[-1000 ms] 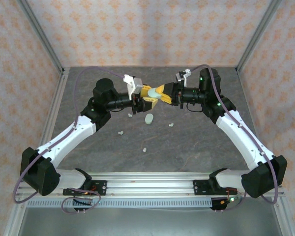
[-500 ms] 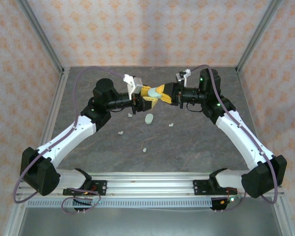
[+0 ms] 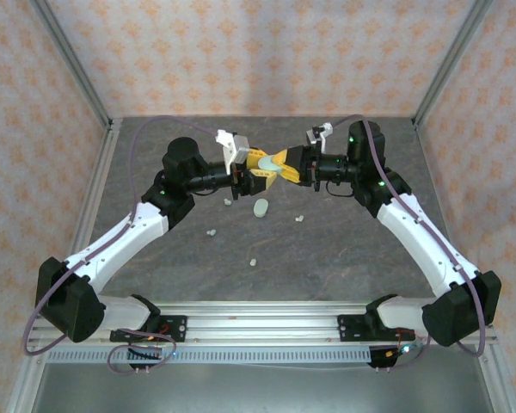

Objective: Insert the wireless bluetooth earbuds into the charging case

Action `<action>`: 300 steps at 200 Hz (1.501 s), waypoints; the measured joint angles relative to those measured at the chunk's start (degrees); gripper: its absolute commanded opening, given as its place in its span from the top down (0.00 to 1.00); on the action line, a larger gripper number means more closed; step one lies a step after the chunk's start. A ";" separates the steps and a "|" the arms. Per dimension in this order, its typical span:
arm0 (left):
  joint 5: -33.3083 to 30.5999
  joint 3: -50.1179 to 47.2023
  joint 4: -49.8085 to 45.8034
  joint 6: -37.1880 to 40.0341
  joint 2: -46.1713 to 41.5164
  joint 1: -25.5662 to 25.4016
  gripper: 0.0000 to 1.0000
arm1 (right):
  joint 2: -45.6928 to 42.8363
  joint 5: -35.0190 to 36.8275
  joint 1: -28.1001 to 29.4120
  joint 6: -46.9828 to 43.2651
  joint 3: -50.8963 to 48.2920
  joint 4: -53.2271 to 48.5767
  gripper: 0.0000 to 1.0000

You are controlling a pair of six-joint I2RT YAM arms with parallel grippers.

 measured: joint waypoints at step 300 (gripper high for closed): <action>-0.15 0.31 -1.18 -0.04 0.04 -0.66 0.79 | -0.02 -1.40 -0.02 0.76 -0.48 2.71 0.52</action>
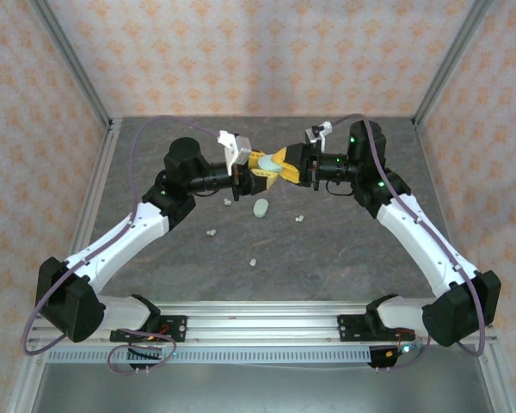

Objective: Insert the wireless bluetooth earbuds into the charging case

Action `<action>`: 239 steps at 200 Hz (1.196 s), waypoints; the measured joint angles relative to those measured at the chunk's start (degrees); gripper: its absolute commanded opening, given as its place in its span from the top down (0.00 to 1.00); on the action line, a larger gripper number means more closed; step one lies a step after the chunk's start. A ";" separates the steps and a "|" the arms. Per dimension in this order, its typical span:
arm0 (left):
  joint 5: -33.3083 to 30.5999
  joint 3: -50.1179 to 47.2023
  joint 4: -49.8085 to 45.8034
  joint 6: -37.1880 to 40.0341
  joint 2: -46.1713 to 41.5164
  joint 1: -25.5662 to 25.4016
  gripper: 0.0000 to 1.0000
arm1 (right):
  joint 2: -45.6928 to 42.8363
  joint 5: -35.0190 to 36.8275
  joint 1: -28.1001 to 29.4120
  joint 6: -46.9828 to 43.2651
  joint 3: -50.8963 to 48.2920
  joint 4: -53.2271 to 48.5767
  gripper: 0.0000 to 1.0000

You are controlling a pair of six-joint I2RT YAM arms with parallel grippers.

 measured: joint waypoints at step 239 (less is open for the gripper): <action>9.97 3.78 -20.76 3.30 -6.71 -0.09 0.85 | -10.08 11.63 8.46 -65.46 8.81 -26.91 0.22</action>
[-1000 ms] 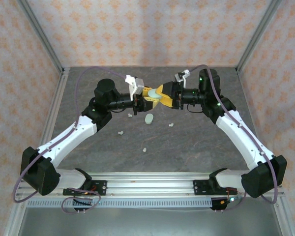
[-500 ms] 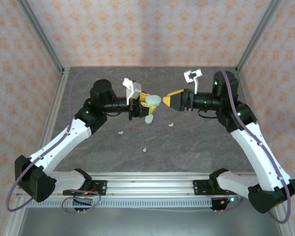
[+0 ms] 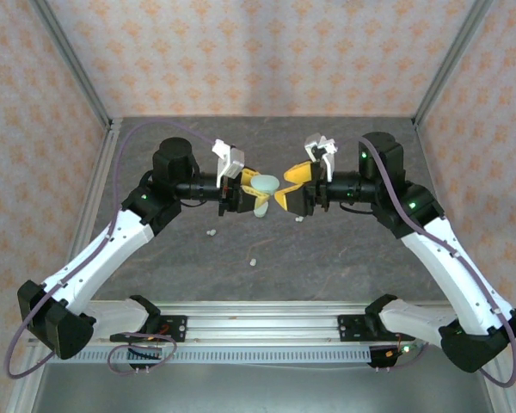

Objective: Insert the wireless bluetooth earbuds into the charging case

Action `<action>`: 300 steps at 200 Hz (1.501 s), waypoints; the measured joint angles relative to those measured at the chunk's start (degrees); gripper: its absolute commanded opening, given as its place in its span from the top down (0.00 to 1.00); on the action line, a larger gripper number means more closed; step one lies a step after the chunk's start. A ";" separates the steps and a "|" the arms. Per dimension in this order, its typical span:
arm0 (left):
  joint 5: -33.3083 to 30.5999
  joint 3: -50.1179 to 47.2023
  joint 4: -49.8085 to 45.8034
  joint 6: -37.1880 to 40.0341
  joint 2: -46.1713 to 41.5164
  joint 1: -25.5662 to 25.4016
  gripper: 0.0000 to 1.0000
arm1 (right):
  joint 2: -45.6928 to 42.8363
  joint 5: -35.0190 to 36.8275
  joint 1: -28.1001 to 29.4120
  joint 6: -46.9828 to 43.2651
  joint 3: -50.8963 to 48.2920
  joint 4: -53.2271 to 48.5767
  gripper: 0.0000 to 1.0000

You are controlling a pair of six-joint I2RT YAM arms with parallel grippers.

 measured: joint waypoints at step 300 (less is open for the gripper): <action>0.63 4.59 -11.80 7.54 1.03 0.37 0.88 | 5.51 3.87 1.60 3.15 3.30 0.98 0.47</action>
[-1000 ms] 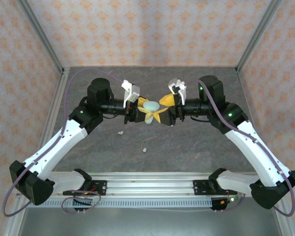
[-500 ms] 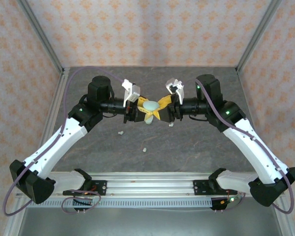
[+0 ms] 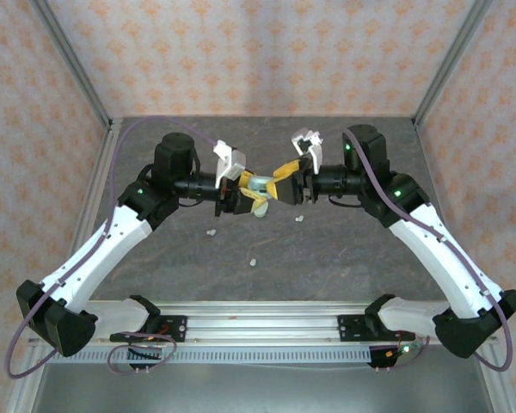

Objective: Insert the wireless bluetooth earbuds into the charging case

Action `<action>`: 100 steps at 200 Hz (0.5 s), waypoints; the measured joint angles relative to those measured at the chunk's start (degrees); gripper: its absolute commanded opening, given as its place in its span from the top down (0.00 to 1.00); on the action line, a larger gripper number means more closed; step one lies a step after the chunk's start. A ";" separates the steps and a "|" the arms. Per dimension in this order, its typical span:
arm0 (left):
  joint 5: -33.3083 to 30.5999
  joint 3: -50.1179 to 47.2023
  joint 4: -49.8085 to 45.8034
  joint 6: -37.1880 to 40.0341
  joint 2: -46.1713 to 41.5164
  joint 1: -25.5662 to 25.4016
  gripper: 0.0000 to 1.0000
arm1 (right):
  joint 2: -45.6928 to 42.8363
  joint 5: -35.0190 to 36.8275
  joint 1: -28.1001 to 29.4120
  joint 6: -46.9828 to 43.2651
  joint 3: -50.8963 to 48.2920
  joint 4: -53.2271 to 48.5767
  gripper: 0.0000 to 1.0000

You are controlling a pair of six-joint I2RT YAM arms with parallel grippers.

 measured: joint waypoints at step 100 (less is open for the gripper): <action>-2.64 -4.55 4.07 -3.78 -2.14 0.15 0.89 | 0.39 5.46 -0.90 8.94 -2.14 4.81 0.37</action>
